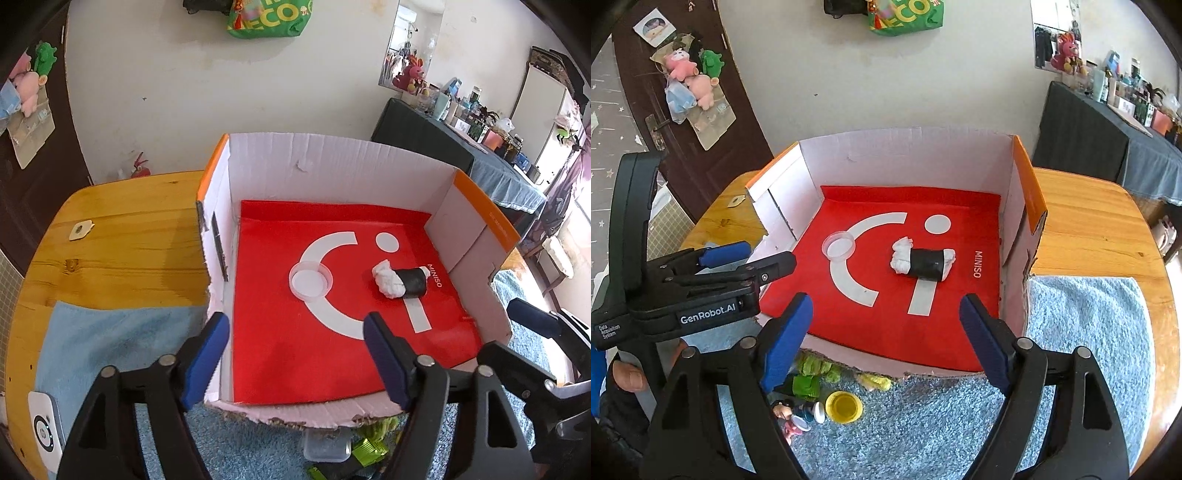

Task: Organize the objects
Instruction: 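Withdraw both open tools from the box back toward the towel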

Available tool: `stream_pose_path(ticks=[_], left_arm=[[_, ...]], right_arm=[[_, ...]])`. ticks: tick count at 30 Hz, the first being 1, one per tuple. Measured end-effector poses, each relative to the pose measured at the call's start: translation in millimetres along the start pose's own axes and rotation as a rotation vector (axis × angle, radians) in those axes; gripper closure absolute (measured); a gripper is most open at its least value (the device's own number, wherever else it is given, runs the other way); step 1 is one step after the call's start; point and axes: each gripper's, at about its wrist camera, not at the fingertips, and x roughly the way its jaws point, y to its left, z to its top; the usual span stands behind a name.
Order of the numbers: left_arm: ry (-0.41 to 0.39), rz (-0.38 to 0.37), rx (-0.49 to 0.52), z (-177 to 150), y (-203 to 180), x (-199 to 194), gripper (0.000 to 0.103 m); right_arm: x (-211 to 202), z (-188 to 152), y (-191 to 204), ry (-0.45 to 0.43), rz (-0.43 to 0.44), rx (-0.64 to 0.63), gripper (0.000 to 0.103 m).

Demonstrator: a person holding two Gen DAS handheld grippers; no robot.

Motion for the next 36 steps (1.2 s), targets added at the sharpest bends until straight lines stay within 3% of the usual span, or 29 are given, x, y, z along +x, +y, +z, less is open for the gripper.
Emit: stream_pose_path(ticks=[17,36], left_arm=[[-0.030,0.033,0.017,-25,6,-13,0.011],[-0.042,0.016,0.022,-54,9,-34,0.006]], right_arm=[[-9,-18,3,-0.047,0.017,-0.007,0.008],[-17,-47,8,-0.057,0.009,-0.010,0.006]])
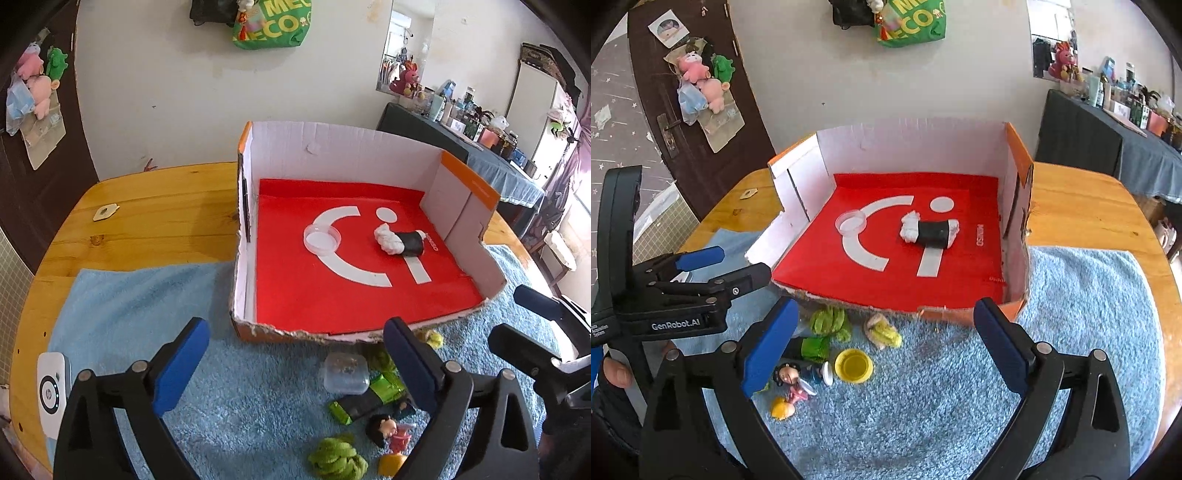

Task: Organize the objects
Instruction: 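Withdraw both open tools from the box back toward the towel, then move the left tool to the green yarn ball while the right approaches the yellow lid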

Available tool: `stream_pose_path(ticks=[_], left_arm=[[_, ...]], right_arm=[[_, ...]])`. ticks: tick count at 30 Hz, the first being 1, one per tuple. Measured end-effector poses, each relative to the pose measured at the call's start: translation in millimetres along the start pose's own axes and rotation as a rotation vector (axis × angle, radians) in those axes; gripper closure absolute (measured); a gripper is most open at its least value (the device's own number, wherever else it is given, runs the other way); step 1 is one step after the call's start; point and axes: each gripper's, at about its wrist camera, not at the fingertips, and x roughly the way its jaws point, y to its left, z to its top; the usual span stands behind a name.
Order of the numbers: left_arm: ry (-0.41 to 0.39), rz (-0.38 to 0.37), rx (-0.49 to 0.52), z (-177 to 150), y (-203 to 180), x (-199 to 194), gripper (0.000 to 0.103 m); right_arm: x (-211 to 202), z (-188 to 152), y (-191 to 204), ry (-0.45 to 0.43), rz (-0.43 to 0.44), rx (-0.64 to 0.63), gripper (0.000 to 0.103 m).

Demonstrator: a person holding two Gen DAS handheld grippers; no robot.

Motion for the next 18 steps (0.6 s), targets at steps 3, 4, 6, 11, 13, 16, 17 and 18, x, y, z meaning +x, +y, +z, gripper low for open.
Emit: stream_pose_path(ticks=[3,4,6,11,13,16,17,18], left_arm=[[0.005,0.000,0.005,-6,-1,-1,0.006],[0.007,-0.001,0.006,-8,-1,-1,0.006],[0.013,-0.003,0.003,-13,0,-1,0.006],[0.022,-0.004,-0.005,-23,2,-2,0.006],[0.025,-0.006,-0.006,-27,3,-2,0.006],[0.032,-0.007,-0.010,-33,3,-2,0.006],[0.035,-0.008,-0.011,-35,4,-2,0.006],[0.037,-0.008,-0.012,-38,4,-2,0.006]], right_arm=[[0,-5,0,0.006,-0.002,0.002,0.006],[1,-7,1,0.007,-0.006,-0.001,0.006],[1,-12,1,0.013,-0.015,-0.006,0.006],[4,-22,1,0.024,-0.031,-0.005,0.006],[5,-26,1,0.029,-0.037,-0.009,0.006],[6,-31,1,0.036,-0.039,-0.014,0.006],[6,-33,1,0.038,-0.042,-0.016,0.006],[7,-34,2,0.039,-0.045,-0.018,0.006]])
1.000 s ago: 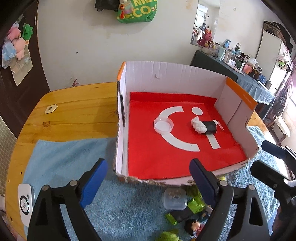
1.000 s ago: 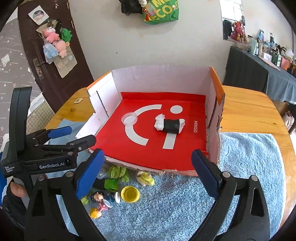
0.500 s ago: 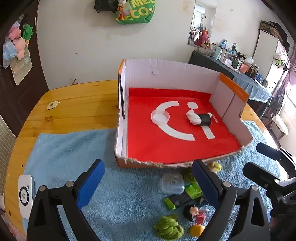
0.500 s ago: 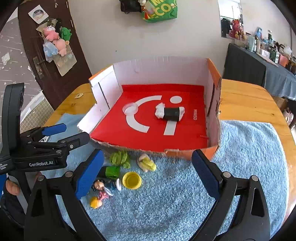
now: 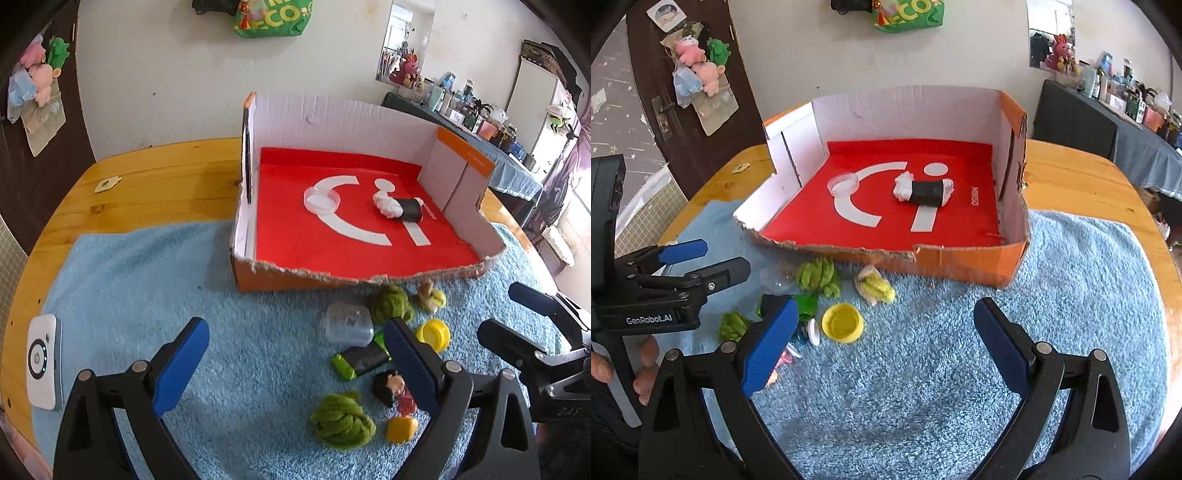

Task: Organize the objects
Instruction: 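Move the left tool to the green yarn ball while the right approaches the yellow lid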

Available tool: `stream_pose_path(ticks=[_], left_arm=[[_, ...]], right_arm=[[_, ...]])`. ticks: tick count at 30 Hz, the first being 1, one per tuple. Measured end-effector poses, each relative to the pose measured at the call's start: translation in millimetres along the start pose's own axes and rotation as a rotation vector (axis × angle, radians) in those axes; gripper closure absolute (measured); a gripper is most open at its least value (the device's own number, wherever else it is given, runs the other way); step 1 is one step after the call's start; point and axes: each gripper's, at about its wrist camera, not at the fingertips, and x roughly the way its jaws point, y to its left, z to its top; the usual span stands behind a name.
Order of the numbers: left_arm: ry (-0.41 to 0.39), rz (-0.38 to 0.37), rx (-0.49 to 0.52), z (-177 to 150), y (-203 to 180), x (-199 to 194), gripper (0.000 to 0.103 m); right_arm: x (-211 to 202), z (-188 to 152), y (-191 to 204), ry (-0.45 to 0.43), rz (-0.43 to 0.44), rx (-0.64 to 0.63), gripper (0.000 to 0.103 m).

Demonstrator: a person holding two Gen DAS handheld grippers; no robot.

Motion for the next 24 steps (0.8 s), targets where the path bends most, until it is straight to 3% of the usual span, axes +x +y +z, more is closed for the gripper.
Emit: stream_pose_path(ticks=[24], left_arm=[[0.062,0.011,-0.007,-50,-2,1,0.006]], right_arm=[[28,-23,4,0.074,-0.057,-0.053,0.006]])
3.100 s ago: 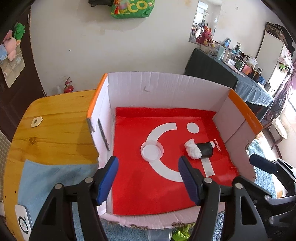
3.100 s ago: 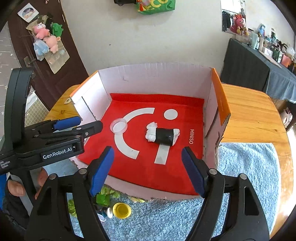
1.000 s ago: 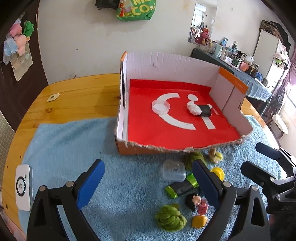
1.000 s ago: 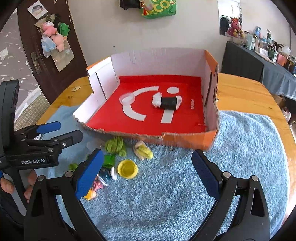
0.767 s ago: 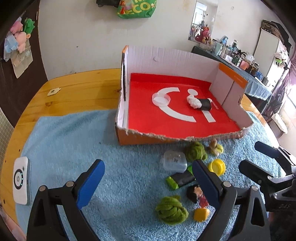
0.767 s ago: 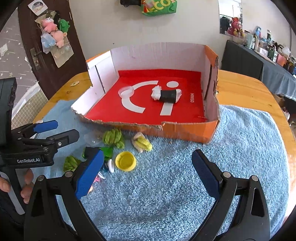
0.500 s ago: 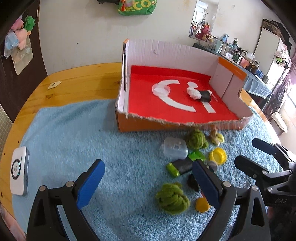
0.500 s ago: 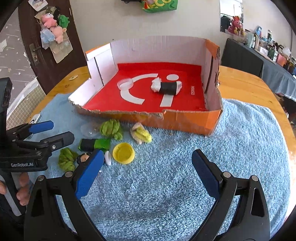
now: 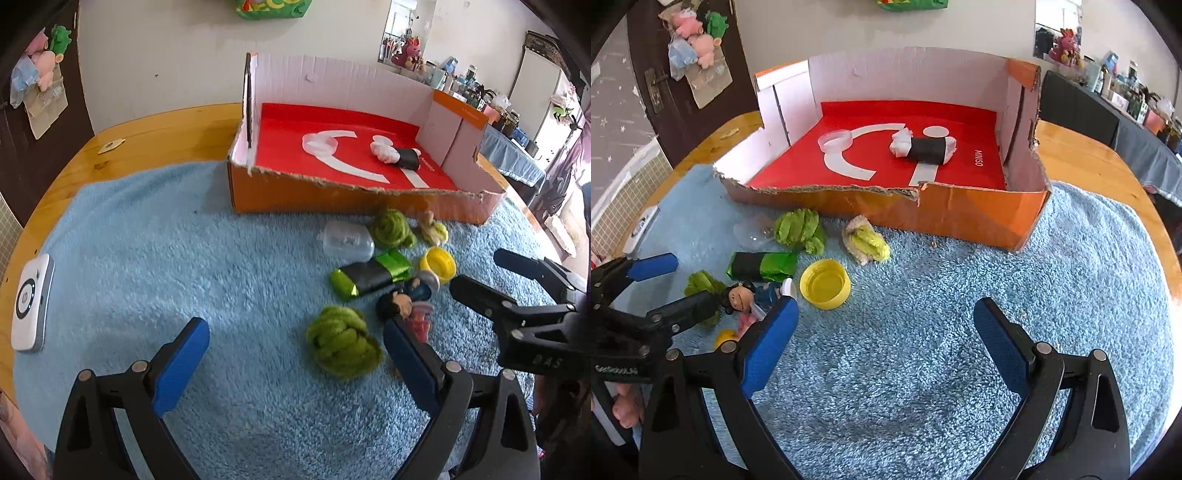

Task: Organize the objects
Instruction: 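Move the left tool to the green yarn ball while the right approaches the yellow lid, then grasp the green yarn ball with the left tool while the right grasps the yellow lid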

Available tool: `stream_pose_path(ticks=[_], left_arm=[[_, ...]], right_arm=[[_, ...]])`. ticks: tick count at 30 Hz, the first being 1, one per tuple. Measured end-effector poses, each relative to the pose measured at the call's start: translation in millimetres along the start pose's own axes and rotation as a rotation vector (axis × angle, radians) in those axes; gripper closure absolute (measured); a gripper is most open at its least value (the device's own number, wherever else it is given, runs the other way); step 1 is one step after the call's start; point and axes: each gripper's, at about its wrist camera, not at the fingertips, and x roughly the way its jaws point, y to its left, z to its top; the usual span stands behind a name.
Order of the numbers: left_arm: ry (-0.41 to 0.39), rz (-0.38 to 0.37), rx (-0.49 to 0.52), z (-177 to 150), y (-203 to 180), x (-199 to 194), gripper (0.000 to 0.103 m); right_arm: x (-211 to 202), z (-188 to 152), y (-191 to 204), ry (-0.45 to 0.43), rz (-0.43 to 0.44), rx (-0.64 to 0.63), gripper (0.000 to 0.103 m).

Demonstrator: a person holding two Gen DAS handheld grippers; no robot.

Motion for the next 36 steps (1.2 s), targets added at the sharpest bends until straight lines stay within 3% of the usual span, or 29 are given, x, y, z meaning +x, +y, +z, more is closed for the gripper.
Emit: stream_pose_path(ticks=[7,13,18,20,22,24,27,34,36], left_arm=[[0.007,0.013,0.009,-8,-1,3,0.006],[-0.009,0.020,0.013,-10,-2,3,0.007],[-0.021,0.014,0.032,-10,-7,1,0.019],[-0.021,-0.004,0.038,-10,-10,0,0.028],[-0.023,-0.004,0.043,-10,-12,-1,0.029],[-0.024,0.002,0.049,-11,-14,-1,0.032],[-0.026,-0.005,0.041,-11,-13,-3,0.036],[-0.019,-0.057,0.036,-10,-14,-5,0.062],[-0.022,-0.061,0.038,-10,-16,-6,0.062]], right_arm=[[12,3,8,0.019,-0.023,-0.051,0.007],[18,9,17,0.018,-0.014,-0.087,0.029],[20,11,22,0.013,0.007,-0.099,0.048],[20,12,22,0.013,0.018,-0.096,0.055],[20,12,24,0.012,0.018,-0.101,0.061],[20,12,25,0.010,0.027,-0.103,0.074],[18,12,24,0.011,0.038,-0.098,0.074],[13,10,21,0.004,0.047,-0.076,0.074],[10,9,20,-0.001,0.051,-0.069,0.074]])
